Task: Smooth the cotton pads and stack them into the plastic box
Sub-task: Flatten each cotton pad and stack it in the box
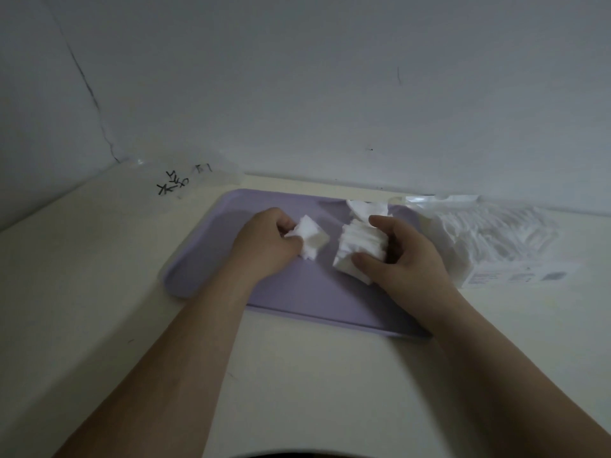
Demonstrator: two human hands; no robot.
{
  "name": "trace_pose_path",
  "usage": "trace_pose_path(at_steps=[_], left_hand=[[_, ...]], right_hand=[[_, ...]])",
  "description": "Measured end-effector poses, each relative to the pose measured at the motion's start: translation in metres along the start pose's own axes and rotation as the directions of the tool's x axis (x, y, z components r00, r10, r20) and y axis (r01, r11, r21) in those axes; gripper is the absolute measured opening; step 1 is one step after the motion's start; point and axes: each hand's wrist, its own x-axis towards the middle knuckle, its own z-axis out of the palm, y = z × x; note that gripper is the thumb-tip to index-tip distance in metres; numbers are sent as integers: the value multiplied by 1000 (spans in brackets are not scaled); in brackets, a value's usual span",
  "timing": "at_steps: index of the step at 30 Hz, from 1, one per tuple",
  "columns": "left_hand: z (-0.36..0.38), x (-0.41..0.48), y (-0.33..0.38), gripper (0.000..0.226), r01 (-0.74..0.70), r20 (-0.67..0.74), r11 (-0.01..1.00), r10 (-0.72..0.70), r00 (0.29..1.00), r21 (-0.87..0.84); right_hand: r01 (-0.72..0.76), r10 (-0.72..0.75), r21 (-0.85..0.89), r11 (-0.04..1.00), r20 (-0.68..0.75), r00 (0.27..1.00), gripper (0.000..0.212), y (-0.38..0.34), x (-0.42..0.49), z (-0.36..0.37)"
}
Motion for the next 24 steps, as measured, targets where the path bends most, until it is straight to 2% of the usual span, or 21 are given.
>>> trace_pose_path(at_steps=[3,5,7,10,12,16,22,24], left_hand=[[1,-2,0,18,-33,-36,994,29,999,-107],[-1,-5,4,27,-21,-40,954,10,999,-298],[-6,-9,12,33,40,49,850,-17,999,-526],[-7,-22,24,25,106,251,704,106,962,-702],[0,-29,29,20,84,279,713,161,947,-696],[13,-37,36,19,-17,223,843,161,961,-538],[18,-37,35,7,-91,138,892,168,976,-443],[20,-37,34,15,-131,102,899,190,977,-417]], right_hand=[[-5,6,5,1000,-38,999,61,2,2,0],[-7,9,22,1000,-83,997,62,4,3,0],[-5,9,35,999,-118,993,61,5,4,-1],[-15,24,69,997,-130,991,62,6,5,-2],[-18,30,94,995,-125,992,61,6,5,-1],[-19,32,145,989,-85,996,58,6,4,-2],[0,10,143,990,-70,998,57,5,3,-1],[12,-3,164,986,-55,999,56,4,3,-1]])
